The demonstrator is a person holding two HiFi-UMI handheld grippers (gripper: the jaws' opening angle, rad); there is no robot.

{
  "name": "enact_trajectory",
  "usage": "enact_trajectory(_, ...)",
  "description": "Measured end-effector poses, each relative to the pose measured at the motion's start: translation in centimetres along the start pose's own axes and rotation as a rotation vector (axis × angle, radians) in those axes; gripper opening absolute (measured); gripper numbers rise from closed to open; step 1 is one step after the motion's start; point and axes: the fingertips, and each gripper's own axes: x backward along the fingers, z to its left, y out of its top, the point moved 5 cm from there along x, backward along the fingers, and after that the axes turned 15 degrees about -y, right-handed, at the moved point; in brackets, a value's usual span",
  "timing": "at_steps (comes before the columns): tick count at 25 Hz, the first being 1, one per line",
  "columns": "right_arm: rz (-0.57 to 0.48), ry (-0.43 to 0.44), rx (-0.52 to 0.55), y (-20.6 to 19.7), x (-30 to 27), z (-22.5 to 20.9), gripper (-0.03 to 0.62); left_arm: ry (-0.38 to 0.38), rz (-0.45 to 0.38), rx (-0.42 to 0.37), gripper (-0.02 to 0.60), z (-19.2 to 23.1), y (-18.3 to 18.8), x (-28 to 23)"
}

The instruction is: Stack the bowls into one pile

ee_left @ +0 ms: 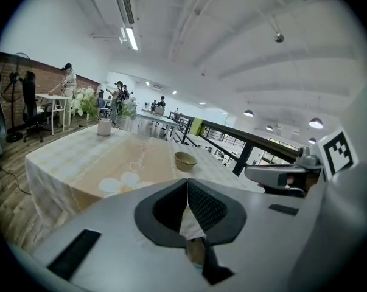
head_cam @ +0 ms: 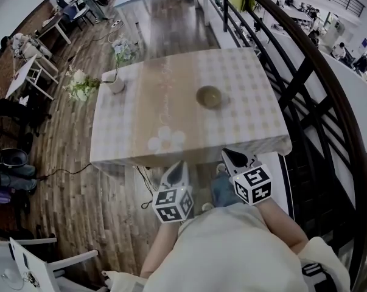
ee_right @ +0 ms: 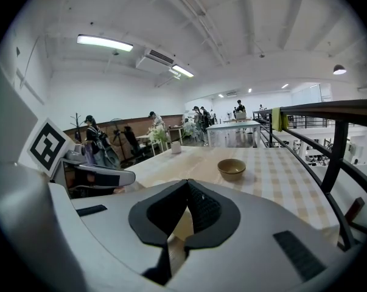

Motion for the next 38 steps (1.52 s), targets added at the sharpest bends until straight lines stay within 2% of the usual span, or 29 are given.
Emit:
enact_trajectory(16, -0.019, 0.011, 0.039, 0.0, 1.0, 0.4, 0.0, 0.002, -0.011, -0.001, 0.005, -0.8, -0.4, 0.7)
enact_trajectory(32, -0.035, 0.045, 0.035, -0.2, 1.3, 0.4, 0.0, 0.007, -0.007, -0.009, 0.005, -1.3, -0.6, 0.8)
enact_trajectory(38, -0.031, 0.058, 0.04, 0.3, 0.4, 1.0, 0.0, 0.007, -0.002, -0.011, 0.005, -0.5, 0.1, 0.7)
